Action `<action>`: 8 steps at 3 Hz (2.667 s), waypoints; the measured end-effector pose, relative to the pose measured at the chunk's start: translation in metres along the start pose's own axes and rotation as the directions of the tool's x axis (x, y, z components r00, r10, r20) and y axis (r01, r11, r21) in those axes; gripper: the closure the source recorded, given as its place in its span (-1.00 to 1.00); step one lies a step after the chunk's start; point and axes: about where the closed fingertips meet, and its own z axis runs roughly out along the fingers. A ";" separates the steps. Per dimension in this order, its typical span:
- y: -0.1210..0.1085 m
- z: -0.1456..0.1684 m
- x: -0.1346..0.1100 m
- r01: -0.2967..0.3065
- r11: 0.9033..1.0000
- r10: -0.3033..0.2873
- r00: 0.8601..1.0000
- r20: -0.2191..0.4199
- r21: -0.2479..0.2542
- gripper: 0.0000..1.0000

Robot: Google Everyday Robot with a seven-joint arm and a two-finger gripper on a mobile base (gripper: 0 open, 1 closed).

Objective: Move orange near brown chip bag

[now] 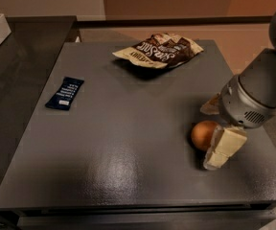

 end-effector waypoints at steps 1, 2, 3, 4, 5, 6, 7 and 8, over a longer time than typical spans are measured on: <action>-0.006 0.002 0.003 -0.010 1.000 0.010 1.000 -0.003 0.013 -0.16; -0.013 -0.002 0.003 -0.002 1.000 0.002 1.000 -0.010 0.032 0.31; -0.028 -0.022 -0.007 0.014 0.998 -0.014 1.000 0.002 0.067 0.77; -0.057 -0.046 -0.020 0.016 0.993 -0.017 1.000 0.014 0.116 1.00; -0.095 -0.067 -0.031 -0.010 0.985 0.004 0.999 0.036 0.170 1.00; -0.136 -0.077 -0.036 -0.071 0.973 0.057 0.996 0.066 0.218 1.00; -0.176 -0.075 -0.037 -0.127 0.961 0.110 0.991 0.083 0.244 1.00; -0.209 -0.061 -0.036 -0.183 0.950 0.162 0.982 0.100 0.252 1.00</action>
Offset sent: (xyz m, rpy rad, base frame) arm 0.0217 -0.0093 0.0078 -0.0263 -0.0504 -0.0127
